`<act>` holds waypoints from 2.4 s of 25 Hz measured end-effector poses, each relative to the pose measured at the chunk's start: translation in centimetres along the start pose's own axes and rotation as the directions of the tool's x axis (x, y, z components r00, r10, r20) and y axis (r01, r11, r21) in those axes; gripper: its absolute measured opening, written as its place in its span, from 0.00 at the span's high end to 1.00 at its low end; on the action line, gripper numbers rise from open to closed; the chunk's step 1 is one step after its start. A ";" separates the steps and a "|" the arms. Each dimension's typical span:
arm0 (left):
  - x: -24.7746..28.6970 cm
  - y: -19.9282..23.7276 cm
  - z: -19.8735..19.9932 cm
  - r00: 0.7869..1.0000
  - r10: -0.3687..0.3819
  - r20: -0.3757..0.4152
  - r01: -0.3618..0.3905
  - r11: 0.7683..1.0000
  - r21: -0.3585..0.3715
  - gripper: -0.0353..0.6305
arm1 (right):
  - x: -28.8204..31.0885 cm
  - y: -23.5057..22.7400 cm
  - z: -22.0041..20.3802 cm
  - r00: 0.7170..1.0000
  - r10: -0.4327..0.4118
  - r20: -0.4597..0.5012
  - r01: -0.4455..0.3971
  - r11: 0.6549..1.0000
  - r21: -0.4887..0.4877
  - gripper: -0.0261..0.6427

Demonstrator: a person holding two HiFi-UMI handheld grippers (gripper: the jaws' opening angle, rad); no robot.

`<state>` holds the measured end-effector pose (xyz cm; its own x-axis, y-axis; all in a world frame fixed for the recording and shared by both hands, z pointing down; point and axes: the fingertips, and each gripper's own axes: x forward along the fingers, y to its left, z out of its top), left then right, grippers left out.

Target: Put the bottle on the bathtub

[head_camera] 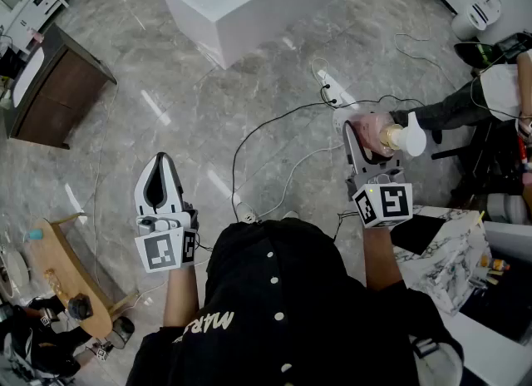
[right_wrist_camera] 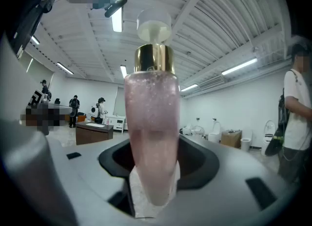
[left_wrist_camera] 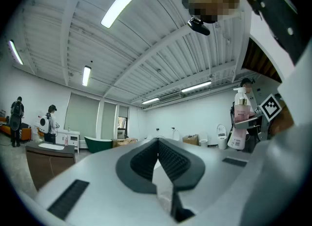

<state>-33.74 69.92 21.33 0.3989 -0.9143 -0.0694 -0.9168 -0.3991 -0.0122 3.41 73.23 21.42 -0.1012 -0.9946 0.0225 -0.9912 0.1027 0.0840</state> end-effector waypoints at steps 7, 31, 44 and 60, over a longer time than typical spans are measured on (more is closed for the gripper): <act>0.0 2.0 -0.2 1.000 0.000 -0.011 0.000 1.000 -0.003 0.93 | 0.7 1.4 0.1 1.000 -0.011 0.010 0.011 1.000 0.012 0.62; 13.6 5.2 -2.4 1.000 0.007 -0.015 -0.007 1.000 -0.008 0.93 | 14.7 -2.8 -1.0 0.999 -0.007 0.044 0.005 0.999 0.035 0.62; 26.6 3.8 -2.5 0.997 0.073 -0.023 -0.073 0.997 0.009 0.93 | 27.1 -10.8 -1.4 0.997 0.055 0.046 -0.057 0.998 0.040 0.62; 33.1 2.3 -4.8 0.992 0.113 -0.064 -0.113 0.994 -0.008 0.93 | 34.6 -14.6 -3.6 0.994 0.108 0.020 -0.109 0.991 0.077 0.62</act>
<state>-22.56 38.46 23.78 0.2934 -0.9560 -0.0064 -0.9560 -0.2935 0.0042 14.67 37.37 24.54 -0.2089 -0.9779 0.0119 -0.9779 0.2090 0.0039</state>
